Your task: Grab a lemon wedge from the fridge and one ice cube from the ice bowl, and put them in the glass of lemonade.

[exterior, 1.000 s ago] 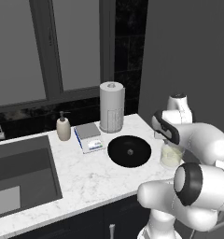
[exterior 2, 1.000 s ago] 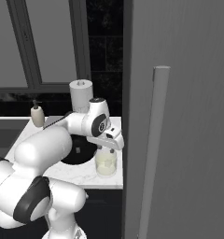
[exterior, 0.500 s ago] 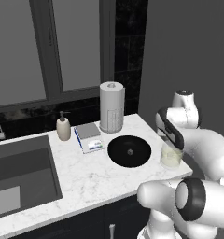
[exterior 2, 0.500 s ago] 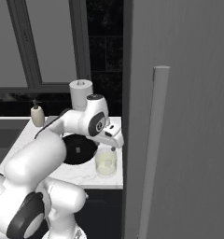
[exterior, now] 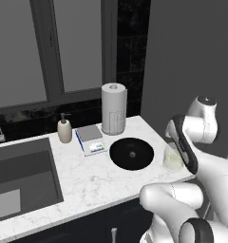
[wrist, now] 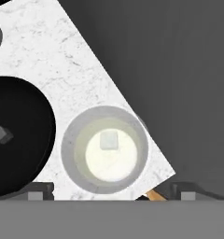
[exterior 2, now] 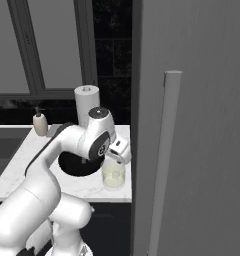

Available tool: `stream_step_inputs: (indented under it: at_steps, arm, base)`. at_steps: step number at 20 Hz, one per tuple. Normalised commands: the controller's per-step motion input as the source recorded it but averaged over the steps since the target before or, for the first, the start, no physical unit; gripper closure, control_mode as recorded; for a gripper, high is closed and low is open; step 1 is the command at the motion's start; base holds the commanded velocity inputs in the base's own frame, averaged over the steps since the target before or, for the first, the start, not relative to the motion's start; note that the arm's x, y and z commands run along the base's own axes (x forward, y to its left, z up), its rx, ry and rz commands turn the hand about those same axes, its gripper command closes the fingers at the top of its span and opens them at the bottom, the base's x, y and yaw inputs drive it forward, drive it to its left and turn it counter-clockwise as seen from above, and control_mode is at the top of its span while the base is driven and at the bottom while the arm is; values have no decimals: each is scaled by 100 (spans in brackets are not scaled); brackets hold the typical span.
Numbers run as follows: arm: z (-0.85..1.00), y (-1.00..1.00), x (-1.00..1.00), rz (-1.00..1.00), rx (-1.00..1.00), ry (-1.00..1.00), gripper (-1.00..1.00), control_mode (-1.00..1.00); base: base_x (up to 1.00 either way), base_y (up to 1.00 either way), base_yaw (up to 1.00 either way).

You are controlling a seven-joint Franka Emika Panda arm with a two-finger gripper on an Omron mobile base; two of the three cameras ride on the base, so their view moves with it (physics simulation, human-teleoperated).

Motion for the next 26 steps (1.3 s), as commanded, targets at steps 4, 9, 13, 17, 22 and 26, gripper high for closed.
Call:
stream_step_inputs:
  at_steps: [4, 9, 13, 17, 22, 26]
  arm:
    - [13, 0, -23, 0, 3, -19, -100, -100]
    - [25, 24, -28, 2, 1, -14, -100, -100]
    - [80, 76, -25, 3, -8, -2, -100, -100]
    - [73, 79, -33, 9, -9, 0, -100, -100]
    - [11, 43, -45, 11, -1, 0, -100, -100]
    - [-2, 0, -7, 0, 0, 2, -100, -100]
  base:
    - [0, 0, 0]
    - [0, 0, 0]
    - [0, 0, 0]
    - [0, 0, 0]
    - [0, 0, 0]
    - [0, 0, 0]
